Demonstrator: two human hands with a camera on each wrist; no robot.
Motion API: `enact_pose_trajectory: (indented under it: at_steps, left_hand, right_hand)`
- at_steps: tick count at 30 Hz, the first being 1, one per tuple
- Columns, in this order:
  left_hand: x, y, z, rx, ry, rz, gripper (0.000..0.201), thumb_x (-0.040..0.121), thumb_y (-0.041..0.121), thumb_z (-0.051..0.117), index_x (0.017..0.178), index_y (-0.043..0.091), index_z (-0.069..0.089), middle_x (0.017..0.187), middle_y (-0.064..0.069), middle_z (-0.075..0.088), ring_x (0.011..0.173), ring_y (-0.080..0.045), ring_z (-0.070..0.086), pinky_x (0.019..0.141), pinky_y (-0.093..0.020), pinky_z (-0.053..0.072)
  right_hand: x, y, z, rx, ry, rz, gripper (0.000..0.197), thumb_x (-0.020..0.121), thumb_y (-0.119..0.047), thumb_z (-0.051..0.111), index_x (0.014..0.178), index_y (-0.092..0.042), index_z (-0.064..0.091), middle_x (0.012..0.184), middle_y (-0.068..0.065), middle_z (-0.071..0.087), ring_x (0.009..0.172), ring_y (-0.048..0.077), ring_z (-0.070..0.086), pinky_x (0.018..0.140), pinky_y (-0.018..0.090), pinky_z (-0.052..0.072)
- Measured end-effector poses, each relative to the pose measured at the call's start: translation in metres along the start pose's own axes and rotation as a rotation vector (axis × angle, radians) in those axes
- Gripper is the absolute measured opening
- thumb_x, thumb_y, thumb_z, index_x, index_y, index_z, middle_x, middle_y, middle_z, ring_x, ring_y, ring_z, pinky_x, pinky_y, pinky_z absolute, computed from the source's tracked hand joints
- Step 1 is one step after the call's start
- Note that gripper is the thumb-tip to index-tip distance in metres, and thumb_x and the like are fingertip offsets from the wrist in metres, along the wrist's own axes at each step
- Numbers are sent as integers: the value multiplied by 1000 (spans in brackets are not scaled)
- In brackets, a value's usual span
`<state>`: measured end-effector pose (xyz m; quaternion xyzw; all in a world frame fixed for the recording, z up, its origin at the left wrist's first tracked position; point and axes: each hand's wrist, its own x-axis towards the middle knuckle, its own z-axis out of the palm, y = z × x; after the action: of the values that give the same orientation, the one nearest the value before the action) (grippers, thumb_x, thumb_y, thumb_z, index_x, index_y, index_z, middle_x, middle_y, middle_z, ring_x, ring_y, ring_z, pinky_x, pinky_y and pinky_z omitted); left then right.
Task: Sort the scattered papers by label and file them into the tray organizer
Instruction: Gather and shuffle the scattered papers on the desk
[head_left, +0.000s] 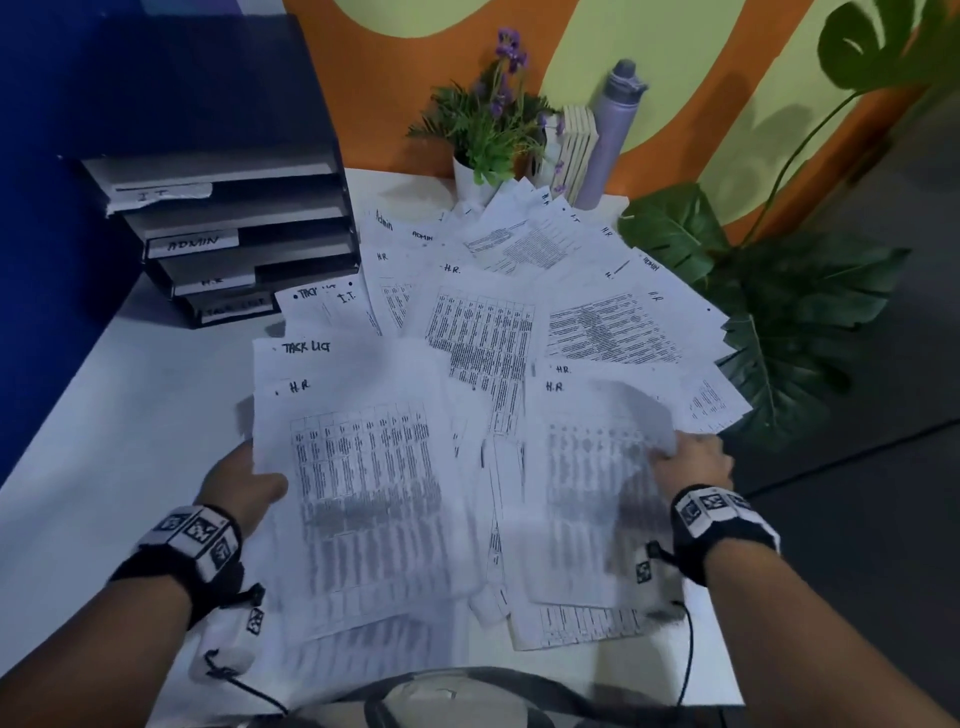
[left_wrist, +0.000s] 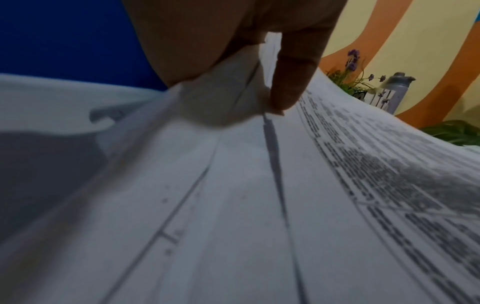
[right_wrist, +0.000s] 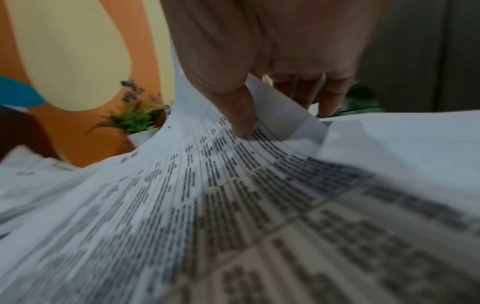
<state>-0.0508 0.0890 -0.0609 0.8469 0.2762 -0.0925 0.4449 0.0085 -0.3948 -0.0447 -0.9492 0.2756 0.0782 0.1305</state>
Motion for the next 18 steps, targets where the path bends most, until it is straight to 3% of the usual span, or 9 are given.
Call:
enact_pose_trajectory:
  at_steps: [2,4,6,8,9,11,13,15,18]
  left_hand:
    - [1,0,-6,25,46,27,26,86,18,64,110,9,65,103,-12,68,88,-28,63,81,-36,50]
    - [4,-2,-9,192,96,56,38,83,36,64,106,7,68,117,-15,63,103,-33,62,90,-41,50]
    - [6,-3,-10,326,103,25,49,82,41,64,121,12,64,150,-12,34,131,-31,43,109,-41,37]
    - [7,-3,-9,285,57,-5,48,85,37,64,127,13,60,156,-9,20,136,-30,36,113,-39,30]
    - [6,-2,-7,276,36,11,42,88,32,63,124,11,62,151,-13,30,131,-31,43,110,-39,34]
    - [0,3,-2,317,40,81,26,91,28,61,106,7,67,116,-16,61,102,-33,60,88,-37,48]
    - [-7,8,-1,339,96,111,24,92,27,58,96,5,67,92,-13,67,81,-30,61,73,-33,49]
    - [-14,13,-5,330,178,120,25,93,27,56,98,4,67,93,-16,67,82,-31,61,75,-35,51]
    - [-27,26,-17,390,306,216,26,96,22,53,103,0,64,101,-21,63,88,-35,59,76,-39,49]
  right_hand:
    - [8,11,1,-41,-21,36,26,88,-29,58,108,-12,61,129,18,45,112,39,47,94,45,44]
    - [10,12,3,-31,-41,44,24,85,-28,58,101,-10,62,118,21,52,102,39,55,88,42,51]
    - [5,8,4,-31,-29,43,25,84,-26,58,102,-9,64,114,20,53,99,39,57,85,42,53]
    - [-5,3,10,-5,21,45,31,85,-21,60,112,-7,62,130,18,43,110,40,51,92,44,49]
    - [-12,0,13,16,57,46,33,85,-17,61,116,-7,61,139,17,36,116,41,46,95,46,45]
    - [-25,-5,19,34,131,19,35,83,-11,63,118,-6,60,147,15,27,118,42,42,94,48,41]
    - [-33,-9,24,47,158,-12,37,80,-4,62,117,-5,58,146,16,27,109,41,48,86,45,44]
    - [-35,-12,24,114,130,-48,44,80,2,58,122,-5,53,135,19,36,91,37,55,76,41,48]
    - [-33,-19,12,362,116,-65,66,83,5,53,141,-19,32,117,18,57,88,36,61,76,42,53]
